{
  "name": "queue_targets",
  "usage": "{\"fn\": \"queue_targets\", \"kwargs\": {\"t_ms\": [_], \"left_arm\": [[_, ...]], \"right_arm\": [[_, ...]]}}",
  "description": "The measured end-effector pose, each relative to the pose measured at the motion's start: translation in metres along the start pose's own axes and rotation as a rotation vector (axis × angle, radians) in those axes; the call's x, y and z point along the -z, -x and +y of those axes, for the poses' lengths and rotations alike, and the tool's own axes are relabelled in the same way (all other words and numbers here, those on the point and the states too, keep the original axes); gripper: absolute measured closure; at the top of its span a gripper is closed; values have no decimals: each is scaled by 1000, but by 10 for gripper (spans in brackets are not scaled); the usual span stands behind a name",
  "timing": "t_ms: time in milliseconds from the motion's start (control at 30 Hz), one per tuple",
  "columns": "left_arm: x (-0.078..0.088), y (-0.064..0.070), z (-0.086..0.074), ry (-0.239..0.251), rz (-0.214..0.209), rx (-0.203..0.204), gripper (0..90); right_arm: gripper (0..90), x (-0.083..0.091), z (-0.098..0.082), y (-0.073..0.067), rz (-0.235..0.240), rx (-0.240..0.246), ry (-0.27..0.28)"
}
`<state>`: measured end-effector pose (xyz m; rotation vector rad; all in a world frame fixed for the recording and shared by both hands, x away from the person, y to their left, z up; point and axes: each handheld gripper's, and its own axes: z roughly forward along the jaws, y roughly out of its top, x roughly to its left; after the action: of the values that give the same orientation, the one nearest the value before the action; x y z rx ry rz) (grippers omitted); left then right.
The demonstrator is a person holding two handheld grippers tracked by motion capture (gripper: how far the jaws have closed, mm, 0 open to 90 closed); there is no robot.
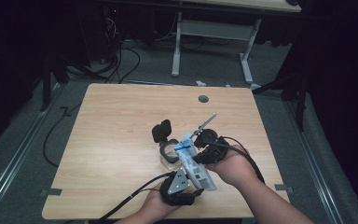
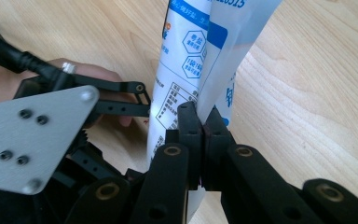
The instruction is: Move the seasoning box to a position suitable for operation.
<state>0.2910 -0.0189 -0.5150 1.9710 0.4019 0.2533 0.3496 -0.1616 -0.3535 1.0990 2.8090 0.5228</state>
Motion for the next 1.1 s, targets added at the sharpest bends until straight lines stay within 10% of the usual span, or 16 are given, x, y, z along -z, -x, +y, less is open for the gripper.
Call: {"fn": "queue_targets", "kwargs": {"t_ms": [1100], "left_arm": [[-1,-2,3,-27,10,-1,452]], "right_arm": [[895,-12,24,-1,-47,9,-48]]}}
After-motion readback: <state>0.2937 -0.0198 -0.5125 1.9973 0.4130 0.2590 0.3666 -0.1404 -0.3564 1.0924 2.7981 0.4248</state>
